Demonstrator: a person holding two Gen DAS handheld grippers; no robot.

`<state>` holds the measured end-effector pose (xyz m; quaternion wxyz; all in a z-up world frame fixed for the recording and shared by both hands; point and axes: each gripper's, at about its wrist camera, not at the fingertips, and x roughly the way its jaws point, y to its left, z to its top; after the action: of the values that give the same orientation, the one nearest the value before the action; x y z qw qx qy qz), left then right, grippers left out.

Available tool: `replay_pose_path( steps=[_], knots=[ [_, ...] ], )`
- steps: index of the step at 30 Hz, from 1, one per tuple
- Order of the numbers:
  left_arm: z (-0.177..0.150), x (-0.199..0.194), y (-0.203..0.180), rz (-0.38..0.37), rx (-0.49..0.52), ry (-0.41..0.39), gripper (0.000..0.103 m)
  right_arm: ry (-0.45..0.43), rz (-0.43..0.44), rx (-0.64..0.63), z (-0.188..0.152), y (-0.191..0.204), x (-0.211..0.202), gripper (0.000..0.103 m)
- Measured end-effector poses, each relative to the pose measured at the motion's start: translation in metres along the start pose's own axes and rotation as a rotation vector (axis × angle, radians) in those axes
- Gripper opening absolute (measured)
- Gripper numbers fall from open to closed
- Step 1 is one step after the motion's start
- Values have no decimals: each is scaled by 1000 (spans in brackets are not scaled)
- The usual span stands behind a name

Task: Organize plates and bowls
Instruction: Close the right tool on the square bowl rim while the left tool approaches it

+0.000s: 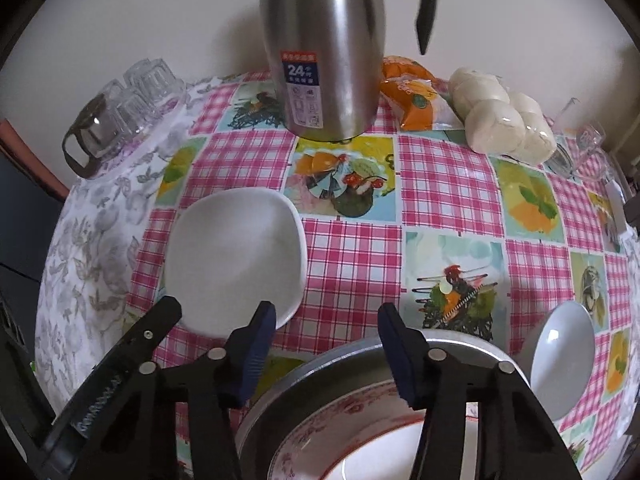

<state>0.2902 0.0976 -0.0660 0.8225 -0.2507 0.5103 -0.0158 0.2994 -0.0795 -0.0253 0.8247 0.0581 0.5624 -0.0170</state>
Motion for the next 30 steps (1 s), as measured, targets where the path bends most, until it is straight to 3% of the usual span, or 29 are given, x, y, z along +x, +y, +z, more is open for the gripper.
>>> replay_pose_path(
  steps=[3,7,14,19,27,30],
  knots=[
    [0,6,-3,-26,3,-1,56,17,-11,-14,3,6,8,48],
    [5,15,-9,-17,13,2,47,31,-26,-16,6,10,17,38],
    [17,21,-15,3,45,2,35,48,-46,-35,13,20,31,30],
    [22,30,-14,6,49,17,30,71,-37,-22,17,20,44,19],
    [26,46,-9,-25,32,62,23,103,-13,3,20,20,59,13],
    [26,46,-8,-55,23,70,15,111,-9,0,20,21,59,11]
  ],
)
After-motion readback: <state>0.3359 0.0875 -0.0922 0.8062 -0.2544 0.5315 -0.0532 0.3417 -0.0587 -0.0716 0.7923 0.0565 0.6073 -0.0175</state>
